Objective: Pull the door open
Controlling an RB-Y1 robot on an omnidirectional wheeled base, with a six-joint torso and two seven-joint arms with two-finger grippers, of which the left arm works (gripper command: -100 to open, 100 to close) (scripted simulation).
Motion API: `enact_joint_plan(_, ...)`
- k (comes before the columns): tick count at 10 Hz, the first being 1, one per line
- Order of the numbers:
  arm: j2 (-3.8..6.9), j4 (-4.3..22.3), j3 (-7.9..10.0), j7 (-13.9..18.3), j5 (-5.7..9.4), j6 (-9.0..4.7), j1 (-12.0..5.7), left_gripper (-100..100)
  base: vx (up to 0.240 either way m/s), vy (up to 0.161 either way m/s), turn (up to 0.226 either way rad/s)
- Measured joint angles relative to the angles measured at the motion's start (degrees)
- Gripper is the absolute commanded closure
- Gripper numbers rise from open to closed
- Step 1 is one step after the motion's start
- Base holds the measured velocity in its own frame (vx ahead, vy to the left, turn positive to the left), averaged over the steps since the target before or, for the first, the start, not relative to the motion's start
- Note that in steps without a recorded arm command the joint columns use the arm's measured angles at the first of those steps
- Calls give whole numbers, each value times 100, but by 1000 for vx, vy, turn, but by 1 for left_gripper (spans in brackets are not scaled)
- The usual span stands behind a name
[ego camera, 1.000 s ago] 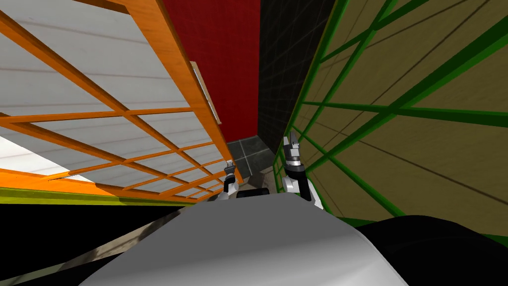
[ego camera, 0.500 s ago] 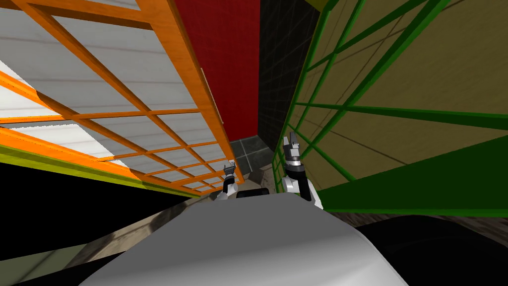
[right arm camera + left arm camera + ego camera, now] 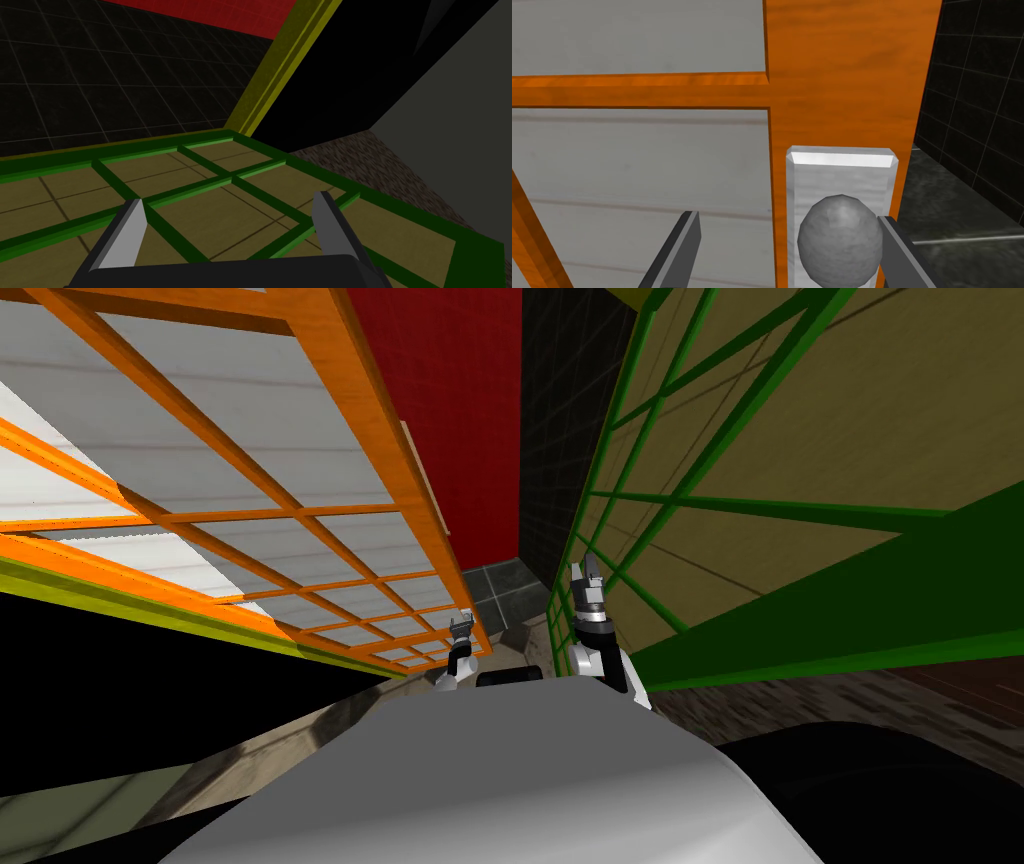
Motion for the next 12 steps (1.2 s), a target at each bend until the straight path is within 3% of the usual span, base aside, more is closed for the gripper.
enact_joint_plan(1,76,-344,1,-145,13,144,174,100,-142,6,-1)
enact_joint_plan(2,65,-235,-16,-120,5,133,102,100,-79,-2,25)
enact_joint_plan(3,9,41,-39,-23,-14,36,-12,100,-28,-1,-8)
enact_joint_plan(4,55,-258,-29,-116,3,119,191,100,4,-3,18)
enact_joint_plan(6,62,-289,-30,-157,6,154,216,100,10,-2,-5)
enact_joint_plan(8,-11,42,-56,-18,-27,-15,48,100,3,-2,6)
enact_joint_plan(9,23,-94,-43,-53,-15,28,111,100,-25,2,12)
enact_joint_plan(10,20,18,-49,-21,-22,17,27,100,-40,-5,-32)
enact_joint_plan(11,72,-61,-46,-10,-16,53,56,100,-103,3,40)
enact_joint_plan(12,63,127,-68,68,-35,-1,-77,100,-112,-4,-1)
